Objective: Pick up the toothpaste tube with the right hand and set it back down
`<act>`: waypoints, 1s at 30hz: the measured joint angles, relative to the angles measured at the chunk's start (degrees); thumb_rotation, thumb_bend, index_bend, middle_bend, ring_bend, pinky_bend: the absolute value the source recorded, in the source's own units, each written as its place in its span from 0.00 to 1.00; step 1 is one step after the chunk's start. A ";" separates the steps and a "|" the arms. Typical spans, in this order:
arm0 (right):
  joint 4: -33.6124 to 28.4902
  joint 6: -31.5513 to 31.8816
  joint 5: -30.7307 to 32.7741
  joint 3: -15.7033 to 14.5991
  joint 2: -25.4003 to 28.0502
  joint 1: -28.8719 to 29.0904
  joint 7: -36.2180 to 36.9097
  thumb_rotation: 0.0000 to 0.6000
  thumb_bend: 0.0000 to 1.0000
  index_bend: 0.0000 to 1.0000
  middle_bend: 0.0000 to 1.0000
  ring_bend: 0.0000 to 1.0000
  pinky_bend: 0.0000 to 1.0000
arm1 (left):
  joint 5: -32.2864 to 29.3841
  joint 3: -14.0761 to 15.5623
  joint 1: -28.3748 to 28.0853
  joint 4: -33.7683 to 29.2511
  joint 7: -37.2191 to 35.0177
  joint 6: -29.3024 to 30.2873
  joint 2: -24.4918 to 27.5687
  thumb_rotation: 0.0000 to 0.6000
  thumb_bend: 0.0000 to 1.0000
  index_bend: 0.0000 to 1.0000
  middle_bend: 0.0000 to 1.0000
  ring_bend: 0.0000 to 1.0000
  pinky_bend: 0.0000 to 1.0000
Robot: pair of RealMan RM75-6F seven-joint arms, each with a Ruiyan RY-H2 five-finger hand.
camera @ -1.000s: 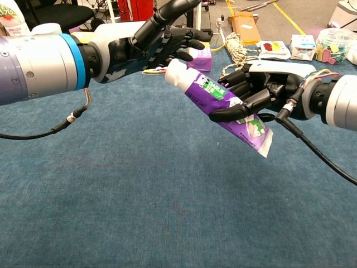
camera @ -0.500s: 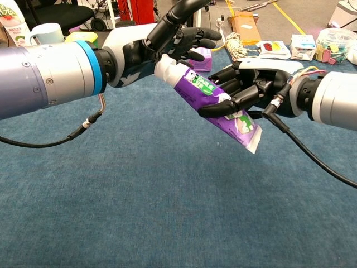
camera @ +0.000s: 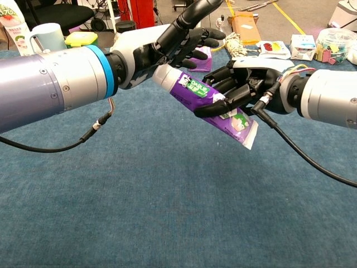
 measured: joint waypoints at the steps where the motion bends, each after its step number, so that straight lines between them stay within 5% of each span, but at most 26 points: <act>1: -0.01 -0.02 0.62 0.09 -0.06 0.08 -0.21 1.00 0.38 0.85 0.83 0.90 1.00 | -0.03 0.03 -0.04 0.09 0.28 0.35 -0.20 0.00 0.00 0.00 0.00 0.00 0.00; 19: -1.01 -2.22 7.30 2.37 1.06 0.97 -0.72 1.00 0.41 0.86 0.84 0.91 1.00 | 1.24 0.52 0.12 2.56 1.05 3.63 -3.30 0.00 0.00 0.00 0.00 0.00 0.00; 30: 1.18 -3.61 7.14 1.93 1.86 -0.68 1.56 1.00 0.41 0.86 0.84 0.91 1.00 | 4.89 -0.85 3.05 -0.79 -3.56 6.16 1.59 0.00 0.00 0.00 0.00 0.00 0.00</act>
